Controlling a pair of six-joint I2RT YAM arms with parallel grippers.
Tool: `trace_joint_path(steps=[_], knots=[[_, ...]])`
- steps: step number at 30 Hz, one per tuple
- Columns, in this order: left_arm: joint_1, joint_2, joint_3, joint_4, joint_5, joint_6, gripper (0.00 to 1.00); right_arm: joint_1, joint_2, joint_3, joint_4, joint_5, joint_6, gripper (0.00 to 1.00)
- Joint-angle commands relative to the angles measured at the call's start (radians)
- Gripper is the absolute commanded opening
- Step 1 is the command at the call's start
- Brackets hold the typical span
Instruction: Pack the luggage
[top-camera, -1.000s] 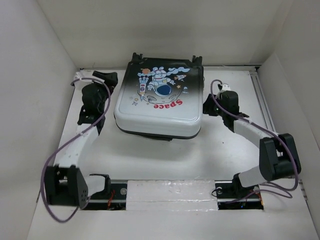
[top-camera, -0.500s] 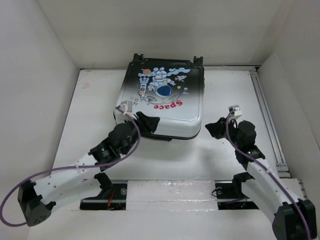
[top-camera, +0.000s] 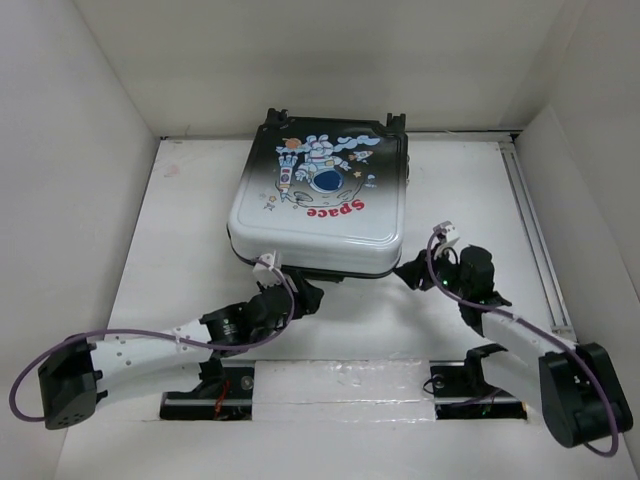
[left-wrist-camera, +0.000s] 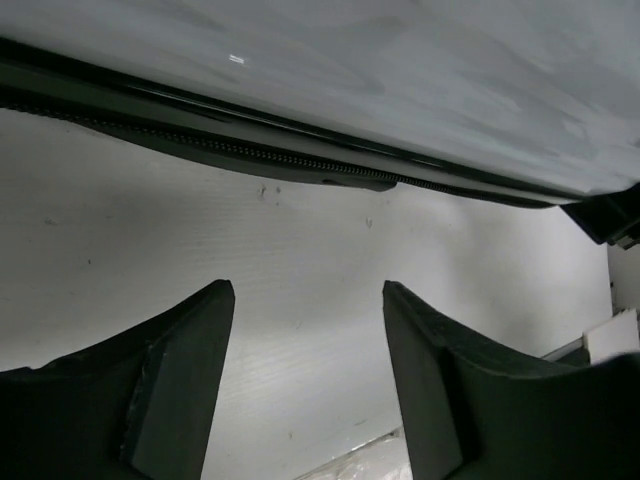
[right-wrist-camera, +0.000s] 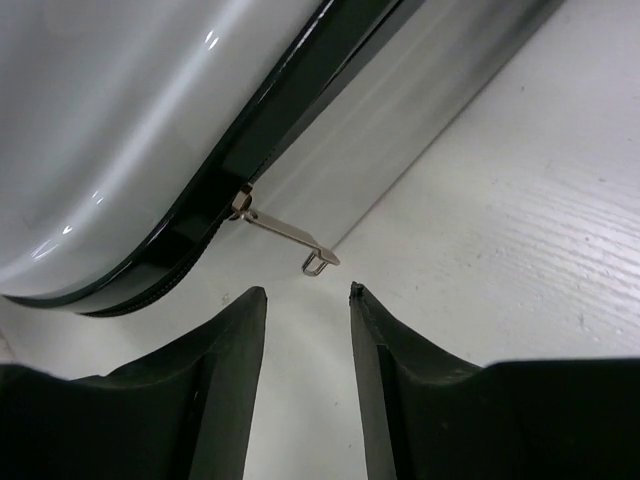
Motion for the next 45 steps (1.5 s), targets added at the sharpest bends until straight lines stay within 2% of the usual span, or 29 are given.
trace_joint_path(steps=[1, 5, 9, 14, 16, 19, 20, 23, 24, 25, 28, 31, 35, 36, 41, 45], knots=[[-0.003, -0.003, -0.016, 0.045, -0.076, -0.084, 0.58, 0.018, 0.085, 0.056, 0.208, -0.074, -0.052, 0.46], [-0.003, 0.033, -0.048, 0.122, -0.117, -0.121, 0.72, 0.040, 0.171, 0.066, 0.306, -0.045, -0.063, 0.47], [0.037, 0.091, -0.058, 0.211, -0.097, -0.121, 0.73, 0.066, 0.191, 0.066, 0.363, 0.010, -0.080, 0.48], [0.037, 0.143, -0.049, 0.252, -0.117, -0.101, 0.68, 0.075, 0.180, 0.066, 0.372, 0.045, -0.116, 0.49], [0.037, 0.154, -0.049, 0.261, -0.141, -0.111, 0.65, 0.084, 0.191, 0.066, 0.426, 0.045, -0.129, 0.49], [0.037, 0.177, -0.049, 0.307, -0.164, -0.111, 0.62, 0.084, 0.238, 0.066, 0.479, 0.005, -0.139, 0.39], [0.037, 0.186, -0.049, 0.307, -0.176, -0.111, 0.61, 0.084, 0.264, 0.066, 0.495, 0.005, -0.139, 0.30], [0.037, 0.214, -0.038, 0.335, -0.186, -0.102, 0.59, 0.095, 0.286, 0.066, 0.564, -0.008, -0.112, 0.18], [0.037, 0.239, -0.027, 0.349, -0.186, -0.102, 0.58, 0.107, 0.298, 0.057, 0.576, 0.001, -0.100, 0.07], [0.037, 0.249, -0.027, 0.370, -0.196, -0.093, 0.56, 0.121, 0.298, 0.057, 0.576, 0.021, -0.100, 0.03], [0.037, 0.292, -0.018, 0.401, -0.196, -0.081, 0.52, 0.152, 0.266, 0.047, 0.567, 0.058, -0.057, 0.00], [0.037, 0.324, 0.004, 0.436, -0.206, -0.066, 0.47, 0.222, 0.185, 0.015, 0.465, 0.143, -0.022, 0.00], [0.037, 0.376, 0.031, 0.476, -0.206, -0.047, 0.47, 0.337, 0.026, -0.035, 0.256, 0.309, 0.028, 0.00], [0.037, 0.385, 0.042, 0.491, -0.206, -0.047, 0.47, 0.372, -0.011, -0.036, 0.154, 0.362, 0.043, 0.00], [0.037, 0.444, 0.076, 0.514, -0.230, -0.027, 0.47, 0.481, -0.243, -0.036, -0.117, 0.450, 0.126, 0.00], [0.074, 0.505, 0.099, 0.538, -0.210, -0.027, 0.47, 0.573, -0.291, -0.037, -0.206, 0.462, 0.178, 0.00]])
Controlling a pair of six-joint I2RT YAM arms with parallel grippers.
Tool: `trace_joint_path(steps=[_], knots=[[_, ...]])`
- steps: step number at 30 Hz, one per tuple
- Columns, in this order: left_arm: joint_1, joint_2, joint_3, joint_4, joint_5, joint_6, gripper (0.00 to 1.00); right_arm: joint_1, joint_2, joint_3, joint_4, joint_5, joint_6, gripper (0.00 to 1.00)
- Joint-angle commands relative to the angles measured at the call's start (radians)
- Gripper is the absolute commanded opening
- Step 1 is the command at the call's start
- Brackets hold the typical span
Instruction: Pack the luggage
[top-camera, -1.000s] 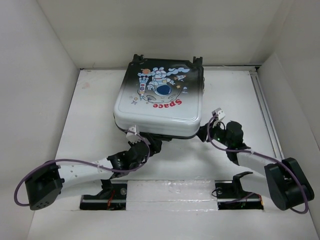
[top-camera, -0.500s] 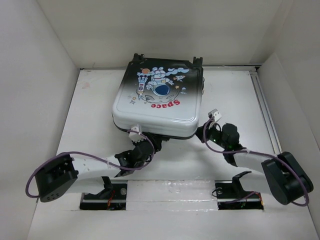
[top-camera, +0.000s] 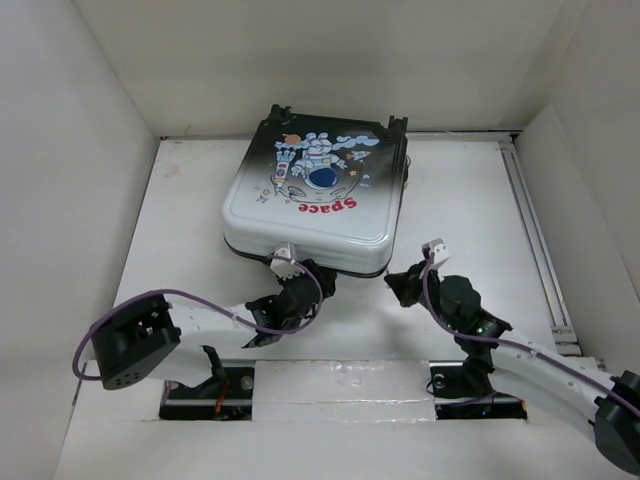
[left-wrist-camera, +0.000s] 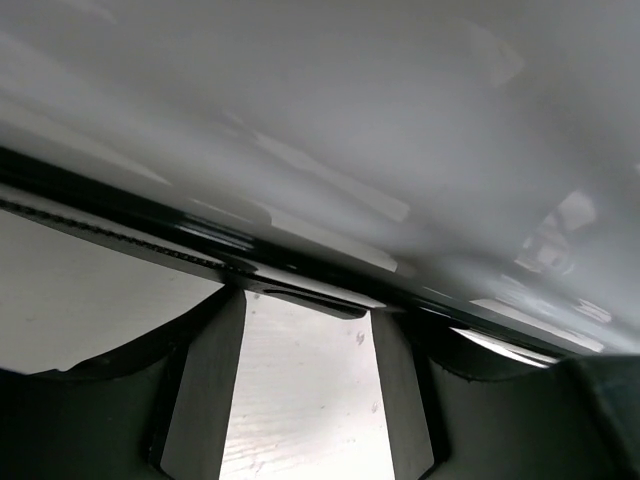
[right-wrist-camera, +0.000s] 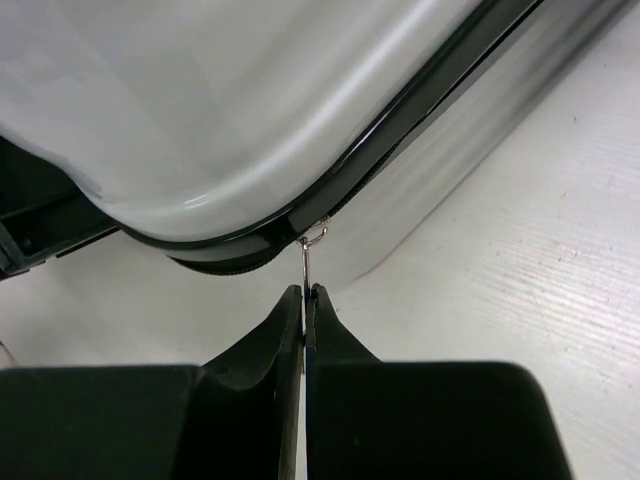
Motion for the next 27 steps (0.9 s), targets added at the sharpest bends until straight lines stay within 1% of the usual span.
trace_joint_path(steps=[1, 4, 5, 7, 9, 11, 12, 14, 15, 17, 19, 20, 21, 22, 24, 25, 26, 27], knots=[[0.079, 0.052, 0.074, 0.109, 0.020, 0.036, 0.47, 0.140, -0.032, 0.005, -0.147, -0.049, 0.094, 0.00], [0.099, 0.078, 0.074, 0.149, 0.050, 0.047, 0.47, 0.218, 0.002, 0.043, -0.168, -0.011, 0.104, 0.00], [0.099, 0.092, 0.074, 0.149, 0.065, 0.056, 0.47, 0.266, 0.019, 0.067, -0.168, 0.000, 0.104, 0.00], [0.099, 0.101, 0.101, 0.149, 0.077, 0.056, 0.47, 0.315, 0.077, 0.104, -0.157, 0.014, 0.114, 0.00], [0.099, 0.127, 0.112, 0.162, 0.087, 0.056, 0.47, 0.404, 0.117, 0.161, -0.141, 0.054, 0.124, 0.00], [0.099, 0.137, 0.123, 0.172, 0.096, 0.065, 0.47, 0.465, 0.190, 0.207, -0.141, 0.106, 0.133, 0.00], [0.099, 0.147, 0.123, 0.172, 0.107, 0.065, 0.47, 0.516, 0.220, 0.253, -0.141, 0.165, 0.144, 0.00], [0.099, 0.157, 0.134, 0.172, 0.120, 0.065, 0.47, 0.551, 0.310, 0.293, -0.141, 0.218, 0.170, 0.00], [0.099, 0.157, 0.134, 0.181, 0.131, 0.065, 0.47, 0.562, 0.338, 0.310, -0.117, 0.271, 0.180, 0.00], [0.099, 0.157, 0.123, 0.192, 0.131, 0.065, 0.47, 0.562, 0.423, 0.336, -0.074, 0.316, 0.197, 0.00], [0.099, 0.131, 0.109, 0.192, 0.140, 0.065, 0.47, 0.562, 0.482, 0.368, 0.012, 0.373, 0.177, 0.00], [0.099, 0.120, 0.099, 0.192, 0.140, 0.078, 0.48, 0.562, 0.513, 0.386, 0.038, 0.385, 0.165, 0.00], [0.099, 0.108, 0.082, 0.202, 0.153, 0.087, 0.48, 0.562, 0.586, 0.411, 0.058, 0.394, 0.144, 0.00], [0.099, 0.086, 0.082, 0.216, 0.162, 0.087, 0.49, 0.562, 0.627, 0.437, 0.103, 0.416, 0.131, 0.00], [0.099, 0.066, 0.059, 0.203, 0.171, 0.096, 0.49, 0.562, 0.730, 0.509, 0.133, 0.416, 0.122, 0.00], [0.099, 0.042, 0.059, 0.175, 0.171, 0.096, 0.50, 0.562, 0.752, 0.520, 0.160, 0.416, 0.131, 0.00], [0.099, 0.023, 0.047, 0.154, 0.153, 0.107, 0.53, 0.562, 0.767, 0.520, 0.231, 0.416, 0.131, 0.00], [0.099, 0.000, 0.046, 0.124, 0.141, 0.107, 0.54, 0.562, 0.777, 0.520, 0.253, 0.416, 0.131, 0.00]])
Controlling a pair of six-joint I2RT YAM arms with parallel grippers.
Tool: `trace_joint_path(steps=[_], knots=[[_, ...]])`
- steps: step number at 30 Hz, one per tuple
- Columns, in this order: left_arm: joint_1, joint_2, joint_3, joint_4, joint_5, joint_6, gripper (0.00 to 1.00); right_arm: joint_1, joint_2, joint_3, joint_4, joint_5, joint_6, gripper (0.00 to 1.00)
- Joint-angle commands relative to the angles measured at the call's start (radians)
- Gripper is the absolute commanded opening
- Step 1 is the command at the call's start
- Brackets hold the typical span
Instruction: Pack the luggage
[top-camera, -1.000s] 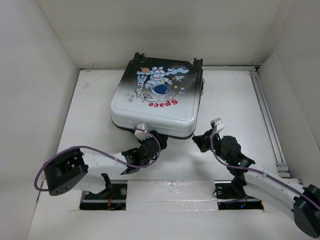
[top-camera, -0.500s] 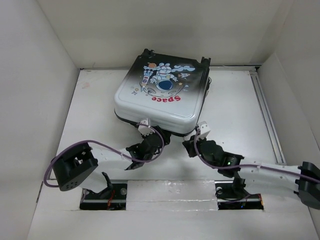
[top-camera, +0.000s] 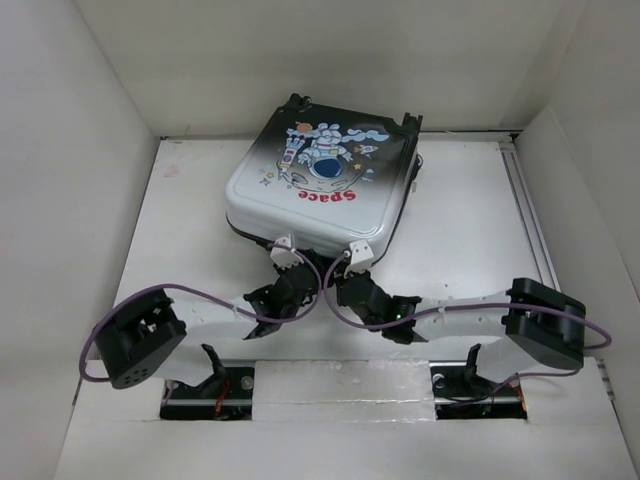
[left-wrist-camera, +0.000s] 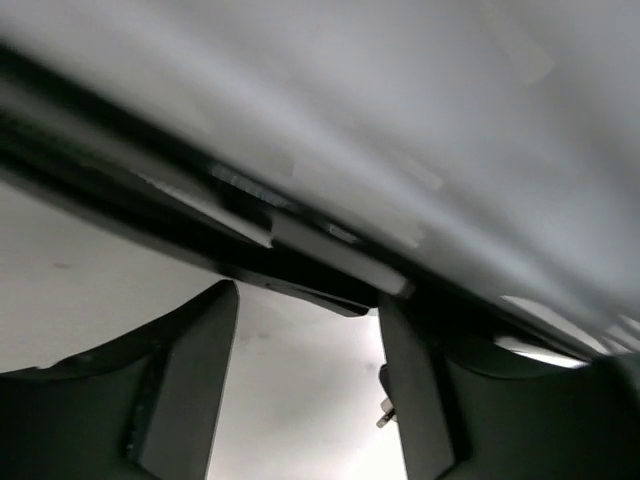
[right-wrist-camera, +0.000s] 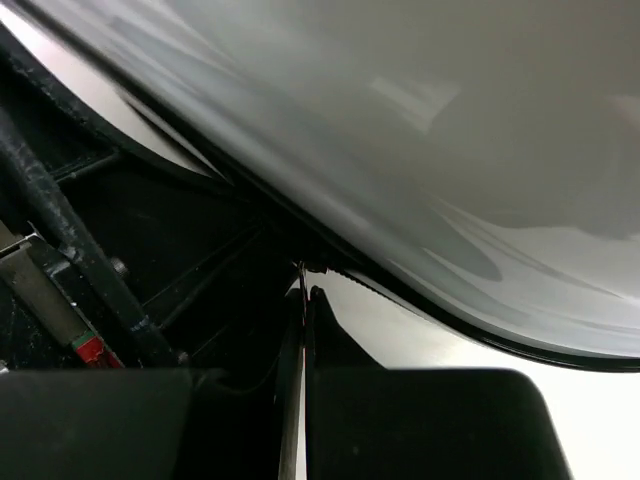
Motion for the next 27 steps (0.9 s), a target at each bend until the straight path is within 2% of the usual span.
trace_joint_path(steps=[1, 4, 5, 6, 9, 12, 14, 15, 17, 18, 19, 20, 22, 23, 25, 26, 27], knots=[[0.004, -0.092, -0.018, 0.031, -0.005, 0.037, 0.56, 0.071, 0.046, 0.068, 0.236, -0.256, 0.048, 0.00], [0.004, -0.282, -0.088, -0.060, -0.080, 0.114, 0.61, 0.071, 0.014, 0.014, 0.245, -0.239, 0.057, 0.00], [0.004, -0.401, -0.101, -0.125, -0.111, 0.114, 0.63, 0.071, 0.000, 0.001, 0.245, -0.224, 0.057, 0.00], [0.004, -0.463, -0.101, -0.170, -0.190, 0.123, 0.63, 0.071, -0.014, -0.022, 0.245, -0.224, 0.057, 0.00], [0.004, -0.679, -0.110, -0.291, -0.302, 0.148, 0.64, 0.051, -0.045, -0.035, 0.233, -0.242, 0.057, 0.00], [0.046, -0.773, -0.079, -0.301, -0.370, 0.188, 0.69, 0.042, -0.069, -0.044, 0.233, -0.253, 0.046, 0.00], [0.097, -0.748, -0.020, -0.301, -0.383, 0.215, 0.73, 0.042, -0.069, -0.044, 0.233, -0.264, 0.046, 0.00], [0.135, -0.706, 0.088, -0.310, -0.367, 0.205, 0.73, 0.042, -0.069, -0.044, 0.233, -0.273, 0.037, 0.00], [0.299, -0.548, 0.201, -0.334, -0.213, 0.229, 0.74, 0.042, -0.078, -0.055, 0.233, -0.284, 0.037, 0.00], [0.367, -0.496, 0.318, -0.365, -0.158, 0.205, 0.74, 0.042, -0.078, -0.055, 0.233, -0.284, 0.037, 0.00], [0.508, -0.424, 0.356, -0.397, -0.104, 0.162, 0.72, 0.042, -0.078, -0.055, 0.233, -0.284, 0.037, 0.00], [0.575, -0.408, 0.372, -0.367, 0.004, 0.103, 0.69, 0.042, -0.078, -0.065, 0.233, -0.294, 0.037, 0.00], [0.677, -0.399, 0.346, -0.264, 0.047, 0.067, 0.67, 0.042, -0.101, -0.066, 0.233, -0.308, 0.037, 0.00], [0.768, -0.372, 0.346, -0.214, 0.080, 0.067, 0.67, 0.042, -0.101, -0.075, 0.222, -0.308, 0.037, 0.00], [0.887, -0.289, 0.461, -0.306, 0.174, 0.027, 0.67, 0.042, -0.135, -0.087, 0.222, -0.308, 0.037, 0.00], [1.010, -0.176, 0.496, -0.359, 0.259, 0.027, 0.67, 0.042, -0.147, -0.104, 0.222, -0.308, 0.037, 0.00], [1.054, -0.116, 0.525, -0.380, 0.412, 0.036, 0.67, 0.042, -0.158, -0.113, 0.222, -0.308, 0.037, 0.00]])
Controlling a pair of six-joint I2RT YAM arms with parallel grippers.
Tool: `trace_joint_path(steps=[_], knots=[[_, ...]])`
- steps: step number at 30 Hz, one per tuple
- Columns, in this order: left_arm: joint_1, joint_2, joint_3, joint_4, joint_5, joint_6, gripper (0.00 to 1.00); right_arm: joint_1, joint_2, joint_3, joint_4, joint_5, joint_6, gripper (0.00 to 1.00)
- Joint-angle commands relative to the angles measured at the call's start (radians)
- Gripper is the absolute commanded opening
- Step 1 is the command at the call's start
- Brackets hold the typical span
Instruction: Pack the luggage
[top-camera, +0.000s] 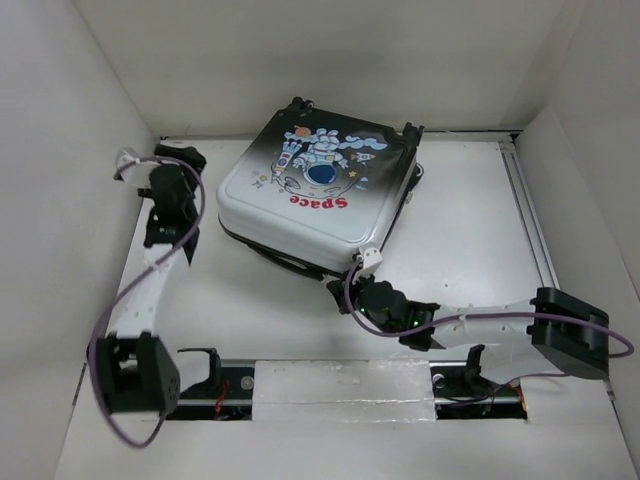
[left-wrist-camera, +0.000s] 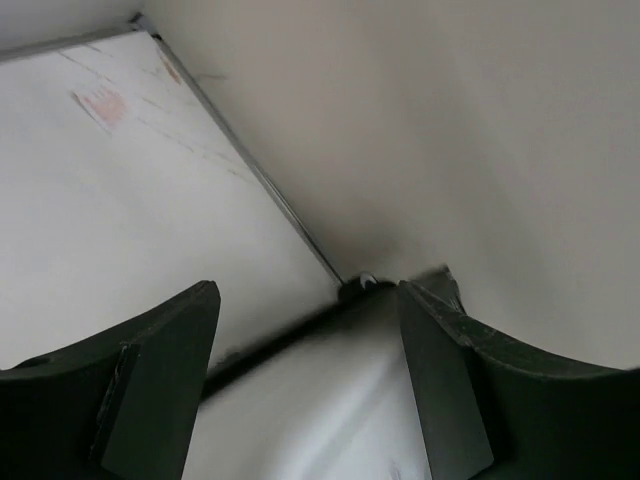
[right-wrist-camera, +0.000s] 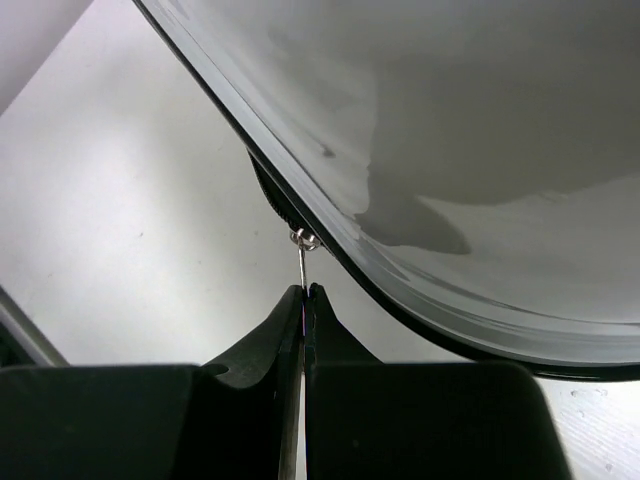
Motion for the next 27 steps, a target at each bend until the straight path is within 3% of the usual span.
trace_joint_path(steps=[1, 6, 8, 10, 13, 17, 24, 27], knots=[[0.171, 0.189, 0.122, -0.062, 0.342, -0.037, 0.67, 0.032, -0.069, -0.039, 0.063, -0.124, 0.009, 0.00], [0.148, 0.445, 0.156, 0.008, 0.503, -0.026, 0.66, 0.032, -0.163, -0.071, 0.012, -0.136, 0.009, 0.00], [0.127, 0.481, 0.156, 0.010, 0.525, -0.026, 0.66, 0.032, -0.190, -0.082, -0.020, -0.146, 0.009, 0.00], [0.075, 0.490, 0.063, 0.063, 0.546, -0.049, 0.65, 0.032, -0.247, -0.103, -0.061, -0.146, 0.019, 0.00], [-0.009, 0.420, -0.057, 0.189, 0.546, -0.079, 0.65, 0.032, -0.270, -0.103, -0.097, -0.146, 0.019, 0.00], [-0.118, 0.332, -0.214, 0.263, 0.513, -0.119, 0.65, 0.032, -0.243, -0.076, -0.129, -0.259, 0.019, 0.00], [-0.284, 0.118, -0.406, 0.304, 0.474, -0.185, 0.65, 0.095, -0.004, 0.097, -0.069, -0.311, -0.024, 0.00], [-0.297, 0.018, -0.444, 0.269, 0.520, -0.185, 0.65, 0.095, 0.082, 0.197, -0.069, -0.348, -0.073, 0.00]])
